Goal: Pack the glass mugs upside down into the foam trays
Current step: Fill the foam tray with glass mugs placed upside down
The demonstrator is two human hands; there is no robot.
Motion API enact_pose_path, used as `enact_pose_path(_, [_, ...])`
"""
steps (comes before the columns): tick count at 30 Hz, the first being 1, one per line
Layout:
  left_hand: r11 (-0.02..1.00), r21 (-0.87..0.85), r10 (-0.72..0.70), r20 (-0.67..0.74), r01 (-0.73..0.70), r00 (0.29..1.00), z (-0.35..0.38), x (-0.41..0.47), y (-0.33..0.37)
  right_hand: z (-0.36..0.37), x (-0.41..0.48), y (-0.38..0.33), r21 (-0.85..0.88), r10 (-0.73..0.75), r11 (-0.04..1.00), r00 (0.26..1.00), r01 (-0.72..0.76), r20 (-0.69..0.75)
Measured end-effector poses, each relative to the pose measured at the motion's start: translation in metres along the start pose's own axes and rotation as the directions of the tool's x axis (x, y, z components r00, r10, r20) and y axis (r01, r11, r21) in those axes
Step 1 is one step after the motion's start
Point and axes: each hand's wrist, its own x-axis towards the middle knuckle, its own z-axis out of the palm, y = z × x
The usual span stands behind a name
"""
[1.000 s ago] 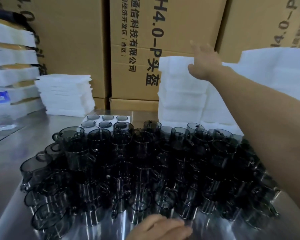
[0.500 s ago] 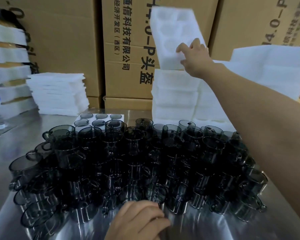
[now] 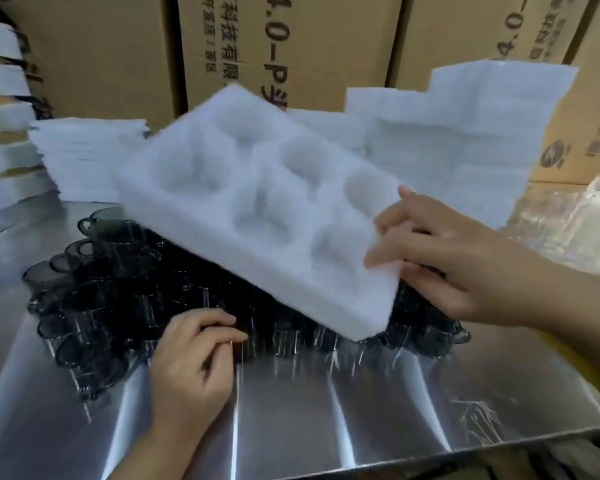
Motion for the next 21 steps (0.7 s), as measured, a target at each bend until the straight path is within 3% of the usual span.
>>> enact_pose_path(3, [0.982, -0.042, -0.189, -0.154, 0.184, 0.970, -0.012, -0.013, -0.011, 0.013, -0.037, -0.021, -0.048, -0.038, 0.998, 0.996, 0.042, 0.087])
enact_pose_path(6, [0.876, -0.268, -0.456, -0.192, 0.401, 0.869, -0.022, -0.024, -0.017, 0.029, -0.059, -0.029, -0.004, -0.061, 0.998, 0.987, 0.062, 0.148])
enact_pose_path(11, [0.768, -0.466, -0.577, -0.202, 0.440, 0.792, -0.032, -0.029, -0.025, 0.049, -0.082, -0.028, 0.065, -0.089, 0.995, 0.980, 0.079, 0.179])
enact_pose_path(13, [0.720, -0.520, -0.587, -0.103, 0.459, 0.803, -0.038, -0.030, -0.028, 0.055, -0.088, -0.026, 0.106, -0.116, 0.990, 0.972, 0.095, 0.205])
enact_pose_path(15, [0.683, -0.502, -0.570, 0.089, 0.531, 0.817, -0.038, -0.023, -0.029, 0.060, -0.090, -0.026, 0.150, -0.135, 0.984, 0.963, 0.101, 0.234])
enact_pose_path(18, [0.707, -0.281, -0.532, 0.394, 0.649, 0.749, -0.033, -0.013, -0.022, 0.073, -0.091, -0.027, 0.215, -0.114, 0.975, 0.954, 0.055, 0.276])
enact_pose_path(21, [0.722, -0.246, -0.465, 0.520, 0.647, 0.716, -0.035, -0.015, -0.004, 0.082, -0.090, -0.027, 0.304, -0.009, 0.947, 0.939, -0.102, 0.344])
